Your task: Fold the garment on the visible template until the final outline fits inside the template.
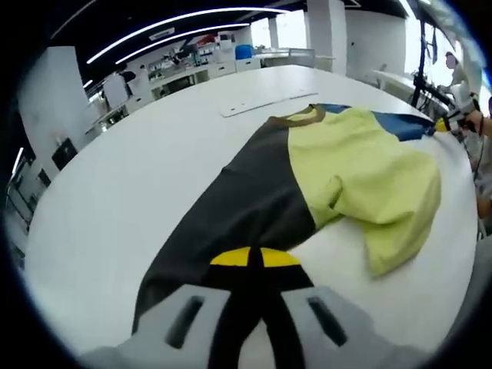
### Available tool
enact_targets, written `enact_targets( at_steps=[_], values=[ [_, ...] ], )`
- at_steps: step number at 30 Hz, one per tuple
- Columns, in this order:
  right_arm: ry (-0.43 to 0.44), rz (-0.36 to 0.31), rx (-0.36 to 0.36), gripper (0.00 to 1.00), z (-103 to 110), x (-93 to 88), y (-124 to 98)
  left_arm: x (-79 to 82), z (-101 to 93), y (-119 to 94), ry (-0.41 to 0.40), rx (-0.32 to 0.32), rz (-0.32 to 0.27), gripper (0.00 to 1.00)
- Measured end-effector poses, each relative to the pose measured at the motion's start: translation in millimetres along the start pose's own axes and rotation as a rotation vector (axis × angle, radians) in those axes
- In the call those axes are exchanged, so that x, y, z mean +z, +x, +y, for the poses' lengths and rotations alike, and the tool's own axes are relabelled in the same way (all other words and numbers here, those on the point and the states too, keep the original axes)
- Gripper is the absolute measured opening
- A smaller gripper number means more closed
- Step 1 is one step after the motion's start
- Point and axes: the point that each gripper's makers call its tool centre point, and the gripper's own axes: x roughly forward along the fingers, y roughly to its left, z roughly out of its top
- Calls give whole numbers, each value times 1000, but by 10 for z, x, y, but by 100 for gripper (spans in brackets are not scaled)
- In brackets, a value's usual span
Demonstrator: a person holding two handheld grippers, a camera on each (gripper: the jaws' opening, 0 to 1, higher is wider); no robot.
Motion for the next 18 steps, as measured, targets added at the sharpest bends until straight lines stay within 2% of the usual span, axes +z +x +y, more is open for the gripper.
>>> enact_targets(
  at_steps=[8,12,18],
  values=[
    [-24,32,-14,0,-110,-4,101,-22,91,12,15,17,13,0],
    [-9,34,-37,0,-249,-5,145,-39,134,17,17,28,18,0],
    [1,48,-48,0,-290,-22,205,-65,190,0,11,43,25,0]
  ],
)
